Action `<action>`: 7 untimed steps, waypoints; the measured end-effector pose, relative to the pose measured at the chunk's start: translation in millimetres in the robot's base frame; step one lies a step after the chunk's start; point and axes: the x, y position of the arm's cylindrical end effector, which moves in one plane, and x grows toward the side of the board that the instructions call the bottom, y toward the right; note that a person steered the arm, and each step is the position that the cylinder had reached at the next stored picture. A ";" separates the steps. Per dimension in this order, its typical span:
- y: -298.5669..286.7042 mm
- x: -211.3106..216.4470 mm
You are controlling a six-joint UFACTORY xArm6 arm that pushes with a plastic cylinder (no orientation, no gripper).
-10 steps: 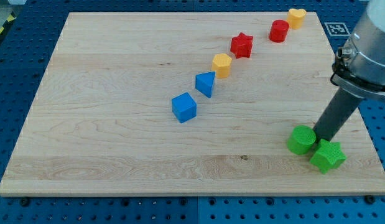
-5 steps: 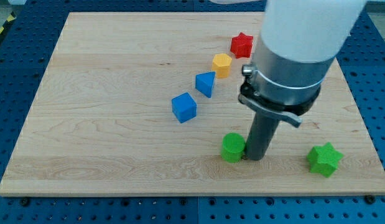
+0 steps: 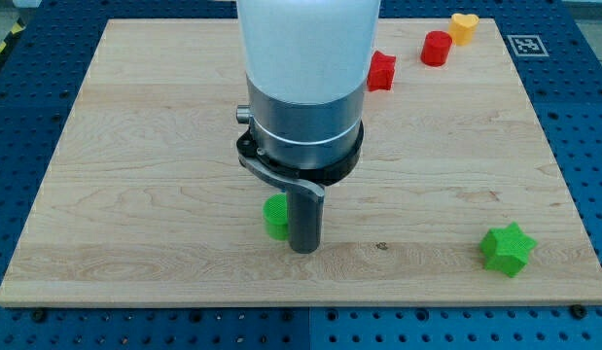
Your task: Slide green circle towards the blue cube
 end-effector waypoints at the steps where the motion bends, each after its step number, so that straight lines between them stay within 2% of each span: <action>1: 2.9 -11.8; 5: -24.6 -30.0; 6: -8.8 -30.1; 7: 47.6 -33.1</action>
